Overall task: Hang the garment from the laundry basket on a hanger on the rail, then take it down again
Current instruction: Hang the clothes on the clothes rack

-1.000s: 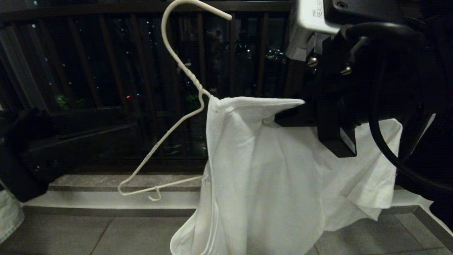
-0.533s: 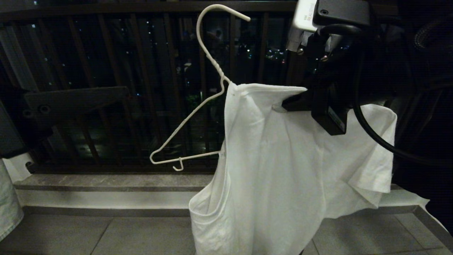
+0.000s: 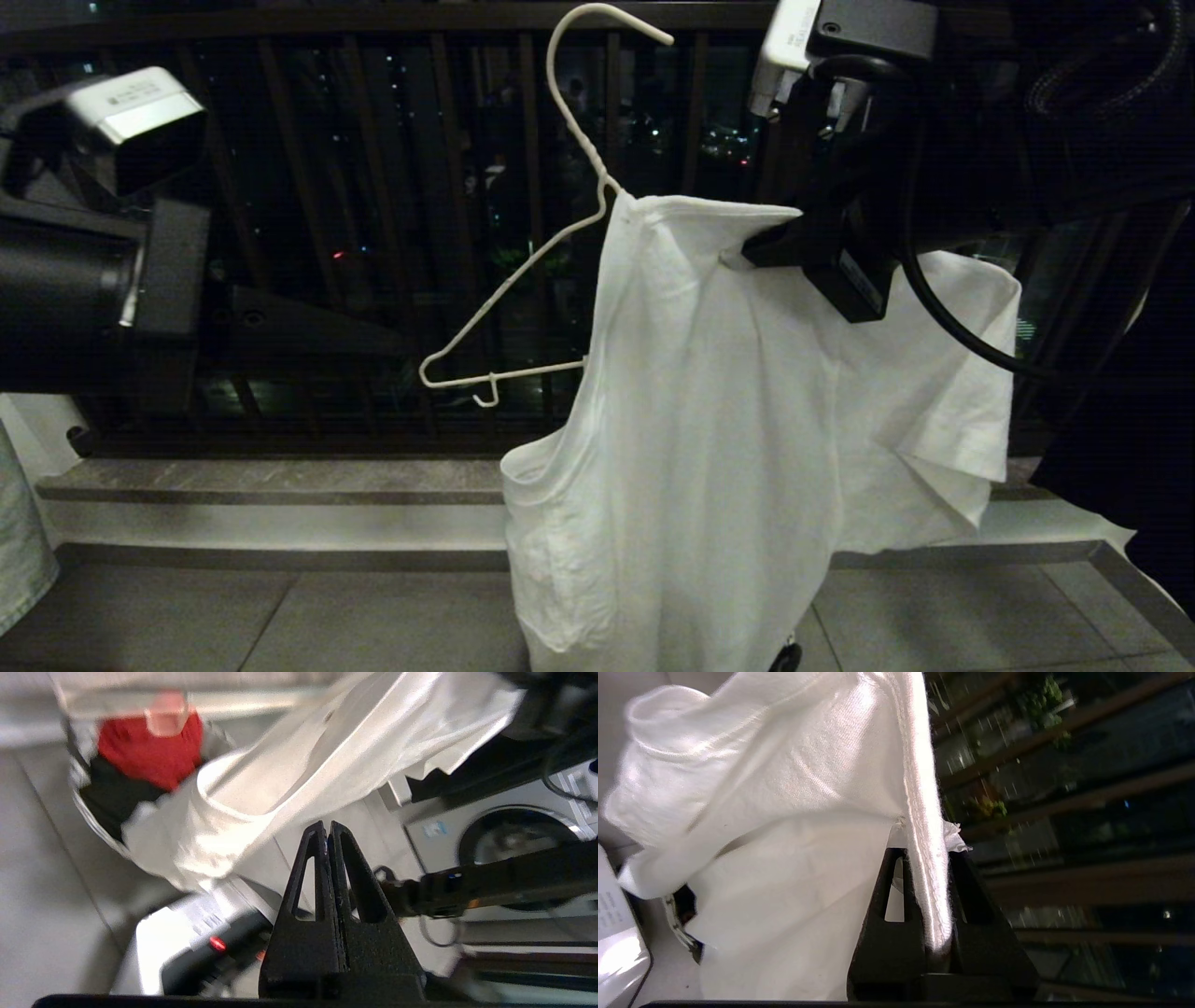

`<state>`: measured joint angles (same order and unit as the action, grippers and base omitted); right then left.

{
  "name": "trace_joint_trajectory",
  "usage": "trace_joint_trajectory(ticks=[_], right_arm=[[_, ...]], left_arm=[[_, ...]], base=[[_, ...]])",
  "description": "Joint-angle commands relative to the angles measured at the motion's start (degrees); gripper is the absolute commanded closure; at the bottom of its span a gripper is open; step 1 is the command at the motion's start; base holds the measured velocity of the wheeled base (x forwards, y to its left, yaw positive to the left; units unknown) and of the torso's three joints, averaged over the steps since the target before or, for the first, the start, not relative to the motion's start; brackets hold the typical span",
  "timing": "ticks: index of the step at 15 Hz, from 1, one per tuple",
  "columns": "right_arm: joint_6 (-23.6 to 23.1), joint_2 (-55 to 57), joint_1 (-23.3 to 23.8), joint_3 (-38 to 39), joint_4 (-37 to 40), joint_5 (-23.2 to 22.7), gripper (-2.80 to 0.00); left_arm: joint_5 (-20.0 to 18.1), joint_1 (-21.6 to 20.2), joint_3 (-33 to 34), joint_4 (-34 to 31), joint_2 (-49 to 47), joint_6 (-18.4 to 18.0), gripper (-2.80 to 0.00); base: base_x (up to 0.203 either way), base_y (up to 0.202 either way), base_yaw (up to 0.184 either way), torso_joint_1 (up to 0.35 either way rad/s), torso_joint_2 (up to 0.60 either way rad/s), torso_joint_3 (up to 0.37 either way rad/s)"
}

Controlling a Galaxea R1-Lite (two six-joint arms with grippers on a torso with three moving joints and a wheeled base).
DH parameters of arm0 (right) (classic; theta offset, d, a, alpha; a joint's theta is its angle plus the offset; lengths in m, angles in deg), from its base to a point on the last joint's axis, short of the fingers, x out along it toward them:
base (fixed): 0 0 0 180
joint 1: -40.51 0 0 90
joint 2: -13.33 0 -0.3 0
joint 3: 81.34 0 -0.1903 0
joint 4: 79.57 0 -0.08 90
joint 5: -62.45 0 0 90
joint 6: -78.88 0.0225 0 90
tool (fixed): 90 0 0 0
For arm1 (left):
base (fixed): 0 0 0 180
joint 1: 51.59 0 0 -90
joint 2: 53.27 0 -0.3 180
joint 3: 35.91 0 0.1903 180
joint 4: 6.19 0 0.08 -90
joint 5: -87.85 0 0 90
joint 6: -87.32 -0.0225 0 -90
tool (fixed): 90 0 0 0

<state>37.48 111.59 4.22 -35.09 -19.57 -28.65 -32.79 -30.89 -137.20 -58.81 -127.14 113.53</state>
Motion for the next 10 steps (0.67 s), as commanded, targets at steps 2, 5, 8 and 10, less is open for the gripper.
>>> trace_joint_trajectory(ticks=[2, 5, 8, 10], right_arm=[[-0.3, 0.1, 0.4, -0.1, 0.3, 0.0, 0.0], [-0.3, 0.2, 0.7, -0.2, 0.2, 0.0, 0.0], [-0.3, 0.4, 1.3, -0.4, 0.1, 0.0, 0.0], [-0.3, 0.4, 1.5, -0.5, 0.2, 0.0, 0.0]], left_arm=[[-0.1, 0.6, -1.7, -0.6, -7.1, 2.8, 0.0], [0.4, 2.9, -1.6, -0.8, -7.3, 4.2, 0.0], [3.8, 4.3, -2.0, -3.0, -9.8, 4.2, 0.0], [7.4, 5.1, -2.7, -4.0, -12.2, 4.1, 0.0]], base=[[0.0, 0.0, 0.0, 0.0, 0.0, 0.0], [0.0, 0.0, 0.0, 0.0, 0.0, 0.0], [0.0, 0.0, 0.0, 0.0, 0.0, 0.0], [0.0, 0.0, 0.0, 0.0, 0.0, 0.0]])
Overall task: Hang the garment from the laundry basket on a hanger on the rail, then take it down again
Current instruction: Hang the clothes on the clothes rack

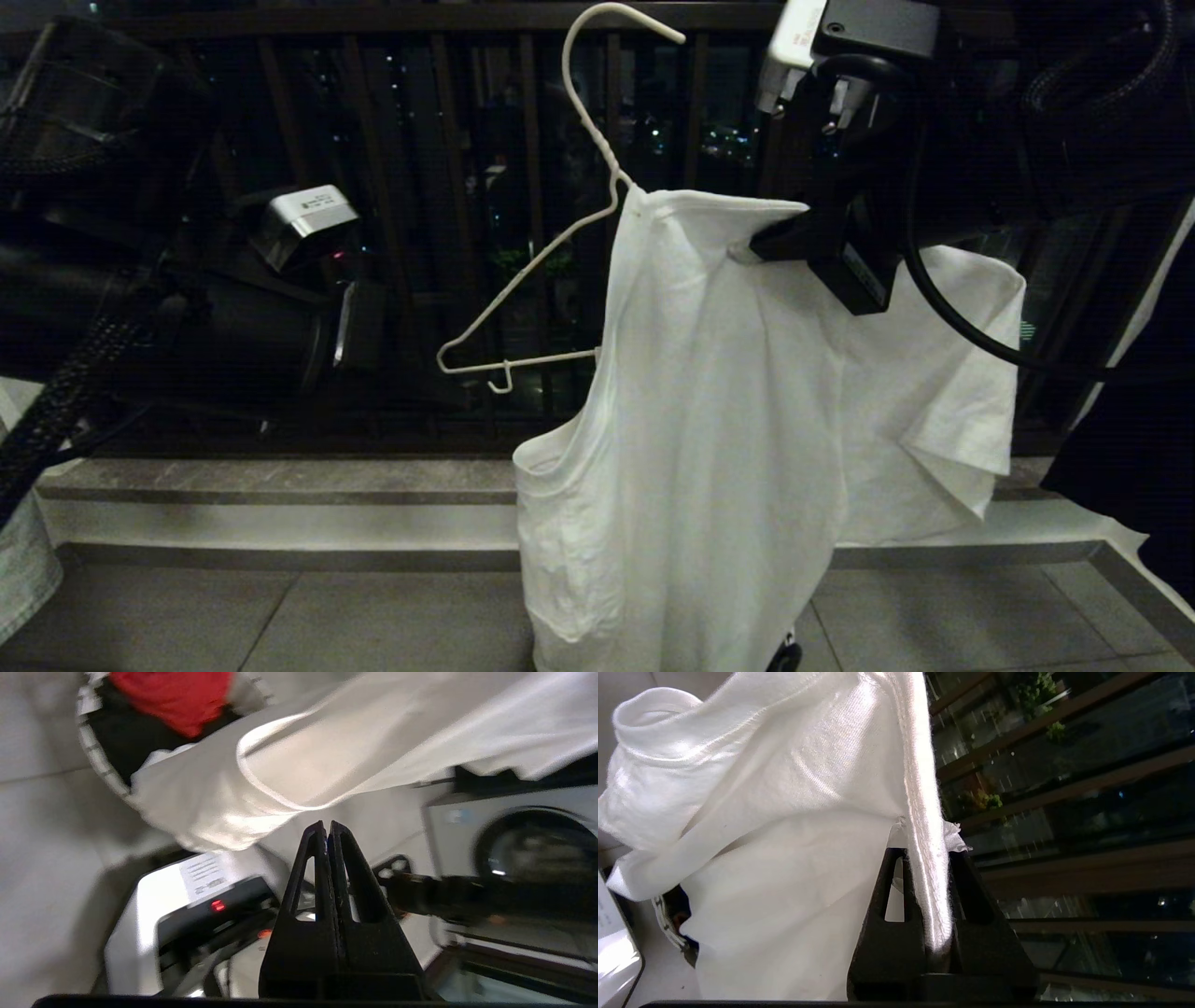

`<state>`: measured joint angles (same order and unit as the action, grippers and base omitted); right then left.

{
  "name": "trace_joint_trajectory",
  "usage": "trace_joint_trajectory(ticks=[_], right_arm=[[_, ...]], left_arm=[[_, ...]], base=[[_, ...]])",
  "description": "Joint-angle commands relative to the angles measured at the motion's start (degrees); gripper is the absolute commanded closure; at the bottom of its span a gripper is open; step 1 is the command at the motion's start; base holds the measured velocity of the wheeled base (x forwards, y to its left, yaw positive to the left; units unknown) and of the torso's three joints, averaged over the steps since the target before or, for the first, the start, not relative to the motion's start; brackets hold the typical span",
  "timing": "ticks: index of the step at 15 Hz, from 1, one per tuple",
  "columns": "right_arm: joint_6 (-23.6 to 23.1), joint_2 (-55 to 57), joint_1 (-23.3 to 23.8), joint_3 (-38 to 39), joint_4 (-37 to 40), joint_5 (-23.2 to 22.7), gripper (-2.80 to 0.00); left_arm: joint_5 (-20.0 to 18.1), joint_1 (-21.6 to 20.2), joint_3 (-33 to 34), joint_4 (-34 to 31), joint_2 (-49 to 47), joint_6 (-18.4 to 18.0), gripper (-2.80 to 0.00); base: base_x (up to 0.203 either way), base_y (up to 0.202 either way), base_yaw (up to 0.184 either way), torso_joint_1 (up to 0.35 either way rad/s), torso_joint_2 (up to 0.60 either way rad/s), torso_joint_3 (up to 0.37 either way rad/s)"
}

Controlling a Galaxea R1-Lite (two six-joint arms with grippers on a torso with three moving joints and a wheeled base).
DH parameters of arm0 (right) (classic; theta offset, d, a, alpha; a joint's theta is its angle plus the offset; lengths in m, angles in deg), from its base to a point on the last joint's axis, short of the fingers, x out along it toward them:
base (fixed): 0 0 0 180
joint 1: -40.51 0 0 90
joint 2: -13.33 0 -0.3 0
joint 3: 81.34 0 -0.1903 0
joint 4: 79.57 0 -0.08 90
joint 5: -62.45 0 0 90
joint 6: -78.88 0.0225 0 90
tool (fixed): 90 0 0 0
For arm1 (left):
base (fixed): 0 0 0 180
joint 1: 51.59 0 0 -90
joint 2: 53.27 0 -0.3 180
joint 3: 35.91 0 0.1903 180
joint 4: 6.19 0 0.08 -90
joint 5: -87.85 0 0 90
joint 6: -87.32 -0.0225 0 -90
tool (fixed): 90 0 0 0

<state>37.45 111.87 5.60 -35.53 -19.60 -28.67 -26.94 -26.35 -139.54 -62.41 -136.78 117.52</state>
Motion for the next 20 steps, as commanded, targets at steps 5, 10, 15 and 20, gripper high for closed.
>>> trace_joint_trajectory(ticks=[5, 10, 15, 20], right_arm=[[-0.3, 0.0, 0.0, -0.1, 0.2, -0.1, 0.0], [-0.3, -0.4, 0.0, -0.2, 0.2, -0.6, 0.0], [-0.3, -0.7, 0.0, -0.4, 0.2, -0.8, 0.0], [-0.3, -0.9, -0.1, -0.5, 0.1, -0.8, 0.0]], left_arm=[[8.7, 0.9, -0.3, 0.0, -7.0, -0.4, -2.8], [10.4, 1.0, -0.2, 0.0, -10.2, -0.4, -2.8], [12.9, 2.8, 2.0, 3.6, -12.6, -0.3, -2.8], [15.1, 3.8, 2.1, 4.0, -14.4, -0.1, -2.8]], base=[[0.0, 0.0, 0.0, 0.0, 0.0, 0.0], [0.0, 0.0, 0.0, 0.0, 0.0, 0.0], [0.0, 0.0, 0.0, 0.0, 0.0, 0.0], [0.0, 0.0, 0.0, 0.0, 0.0, 0.0]])
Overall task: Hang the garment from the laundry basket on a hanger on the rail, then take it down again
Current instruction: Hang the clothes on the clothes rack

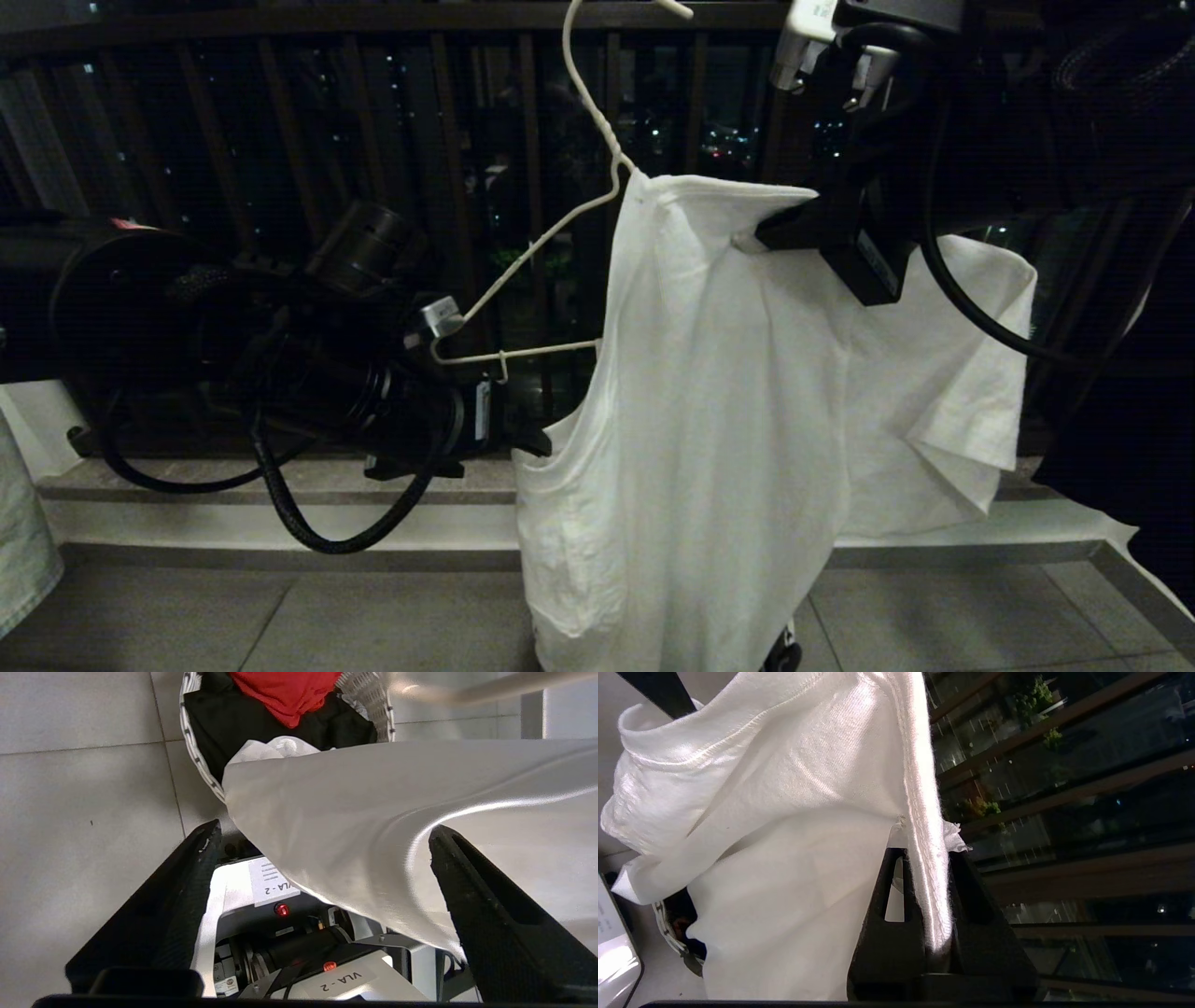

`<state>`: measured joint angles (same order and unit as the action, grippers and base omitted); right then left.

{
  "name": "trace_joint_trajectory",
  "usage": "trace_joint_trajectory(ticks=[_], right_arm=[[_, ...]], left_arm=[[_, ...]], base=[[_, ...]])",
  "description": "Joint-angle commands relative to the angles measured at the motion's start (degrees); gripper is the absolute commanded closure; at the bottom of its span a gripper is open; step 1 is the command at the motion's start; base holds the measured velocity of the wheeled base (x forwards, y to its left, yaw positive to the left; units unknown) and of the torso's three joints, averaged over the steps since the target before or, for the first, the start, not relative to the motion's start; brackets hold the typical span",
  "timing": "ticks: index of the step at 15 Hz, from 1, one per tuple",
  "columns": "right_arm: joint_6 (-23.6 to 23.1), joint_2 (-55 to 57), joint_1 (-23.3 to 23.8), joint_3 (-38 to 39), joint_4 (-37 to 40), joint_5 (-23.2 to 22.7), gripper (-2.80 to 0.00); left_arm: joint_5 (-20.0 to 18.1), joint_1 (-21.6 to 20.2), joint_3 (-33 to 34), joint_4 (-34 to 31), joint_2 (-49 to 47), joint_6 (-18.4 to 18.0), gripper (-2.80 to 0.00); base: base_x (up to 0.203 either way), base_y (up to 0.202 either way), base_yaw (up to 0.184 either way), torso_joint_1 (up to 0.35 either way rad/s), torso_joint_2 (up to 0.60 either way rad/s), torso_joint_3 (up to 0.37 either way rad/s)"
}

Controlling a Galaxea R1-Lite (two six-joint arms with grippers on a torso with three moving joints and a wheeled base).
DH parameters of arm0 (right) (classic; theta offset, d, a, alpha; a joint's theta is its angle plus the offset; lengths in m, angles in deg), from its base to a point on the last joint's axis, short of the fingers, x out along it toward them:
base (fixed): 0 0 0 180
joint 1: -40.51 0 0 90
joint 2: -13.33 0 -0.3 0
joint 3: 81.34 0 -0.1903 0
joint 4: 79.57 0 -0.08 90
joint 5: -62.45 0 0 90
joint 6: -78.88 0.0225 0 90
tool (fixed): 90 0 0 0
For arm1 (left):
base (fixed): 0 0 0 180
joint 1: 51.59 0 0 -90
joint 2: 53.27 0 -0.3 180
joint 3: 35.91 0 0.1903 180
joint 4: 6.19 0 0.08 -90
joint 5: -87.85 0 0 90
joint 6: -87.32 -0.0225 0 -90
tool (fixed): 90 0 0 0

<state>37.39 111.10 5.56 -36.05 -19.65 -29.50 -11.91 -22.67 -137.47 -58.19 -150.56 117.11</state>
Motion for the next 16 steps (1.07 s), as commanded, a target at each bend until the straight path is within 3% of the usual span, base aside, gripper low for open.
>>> trace_joint_trajectory(ticks=[1, 2, 11, 16], right_arm=[[-0.2, -0.1, 0.0, 0.0, 0.2, -0.1, 0.0], [-0.2, -0.3, 0.0, 0.0, 0.3, 0.0, 0.0], [-0.2, -0.7, 0.7, 0.0, 0.2, 0.0, 0.0], [-0.1, -2.3, 0.8, 0.3, 0.5, 0.0, 0.0]], left_arm=[[0.3, 0.1, 0.1, -0.2, -0.5, 0.2, -2.8], [0.3, 0.1, 0.1, -0.2, -0.5, 0.2, 0.0], [1.7, -0.1, 0.0, -0.2, 0.1, 0.2, 0.0], [2.3, -2.7, -0.5, 0.0, -1.2, 0.0, 0.0]], base=[[0.0, 0.0, 0.0, 0.0, 0.0, 0.0], [0.0, 0.0, 0.0, 0.0, 0.0, 0.0], [0.0, 0.0, 0.0, 0.0, 0.0, 0.0], [0.0, 0.0, 0.0, 0.0, 0.0, 0.0]])
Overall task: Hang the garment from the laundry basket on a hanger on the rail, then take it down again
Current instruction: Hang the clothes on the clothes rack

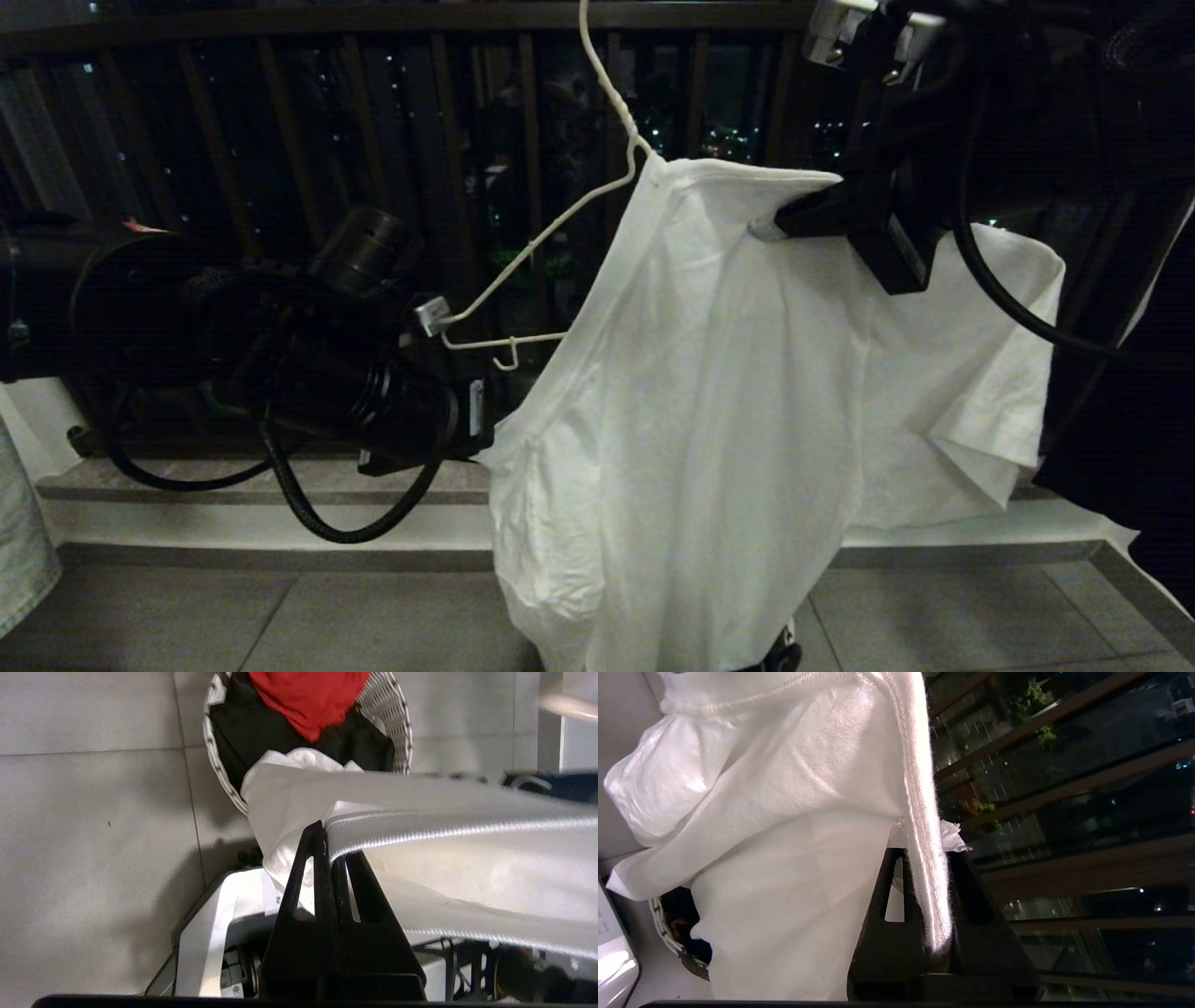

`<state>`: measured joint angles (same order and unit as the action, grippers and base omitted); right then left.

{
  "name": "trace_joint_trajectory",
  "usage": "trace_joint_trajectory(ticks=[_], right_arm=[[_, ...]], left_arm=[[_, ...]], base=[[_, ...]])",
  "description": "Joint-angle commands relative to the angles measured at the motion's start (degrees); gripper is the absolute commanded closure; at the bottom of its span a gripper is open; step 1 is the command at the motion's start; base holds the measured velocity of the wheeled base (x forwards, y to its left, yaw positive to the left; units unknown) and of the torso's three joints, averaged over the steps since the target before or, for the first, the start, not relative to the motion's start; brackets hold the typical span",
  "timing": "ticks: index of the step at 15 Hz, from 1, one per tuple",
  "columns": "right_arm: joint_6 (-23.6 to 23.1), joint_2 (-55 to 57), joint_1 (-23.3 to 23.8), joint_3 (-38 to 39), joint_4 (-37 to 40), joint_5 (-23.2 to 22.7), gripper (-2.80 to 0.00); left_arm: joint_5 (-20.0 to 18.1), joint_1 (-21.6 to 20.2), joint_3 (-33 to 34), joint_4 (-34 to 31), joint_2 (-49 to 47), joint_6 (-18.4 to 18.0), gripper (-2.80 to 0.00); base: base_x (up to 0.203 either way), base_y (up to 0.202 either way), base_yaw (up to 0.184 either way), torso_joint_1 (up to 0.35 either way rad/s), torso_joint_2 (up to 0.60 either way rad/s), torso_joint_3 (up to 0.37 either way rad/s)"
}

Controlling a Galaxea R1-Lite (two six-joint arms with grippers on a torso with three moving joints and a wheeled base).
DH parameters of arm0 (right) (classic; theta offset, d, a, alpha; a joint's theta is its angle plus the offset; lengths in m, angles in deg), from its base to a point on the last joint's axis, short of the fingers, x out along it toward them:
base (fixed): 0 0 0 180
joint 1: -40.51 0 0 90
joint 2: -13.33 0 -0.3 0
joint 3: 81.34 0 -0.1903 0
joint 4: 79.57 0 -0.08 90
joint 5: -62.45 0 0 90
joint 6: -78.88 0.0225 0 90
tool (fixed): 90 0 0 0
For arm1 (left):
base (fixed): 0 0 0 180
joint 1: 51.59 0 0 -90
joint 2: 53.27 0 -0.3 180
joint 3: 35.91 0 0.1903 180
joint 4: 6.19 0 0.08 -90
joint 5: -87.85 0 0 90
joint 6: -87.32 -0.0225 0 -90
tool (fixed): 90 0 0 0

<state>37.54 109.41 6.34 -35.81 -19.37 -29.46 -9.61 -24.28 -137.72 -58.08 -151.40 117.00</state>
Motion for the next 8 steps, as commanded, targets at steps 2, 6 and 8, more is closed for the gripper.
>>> trace_joint_trajectory(ticks=[2, 6, 8], right_arm=[[-0.2, -1.5, 0.1, 0.5, 0.3, 0.0, 0.0], [1.1, -2.2, 0.0, 0.5, 0.2, -0.1, 0.0], [1.4, -2.5, 0.0, 0.5, 0.2, -0.1, 0.0]], left_arm=[[0.0, -3.1, -1.1, -0.2, -0.7, -0.1, 0.0], [-0.1, -4.5, -1.8, -0.1, -1.2, -0.2, 0.0], [-0.1, -4.5, -1.8, -0.1, -1.9, -0.1, 0.0]], base=[[0.0, 0.0, 0.0, 0.0, 0.0, 0.0], [0.0, 0.0, 0.0, 0.0, 0.0, 0.0], [0.0, 0.0, 0.0, 0.0, 0.0, 0.0]])
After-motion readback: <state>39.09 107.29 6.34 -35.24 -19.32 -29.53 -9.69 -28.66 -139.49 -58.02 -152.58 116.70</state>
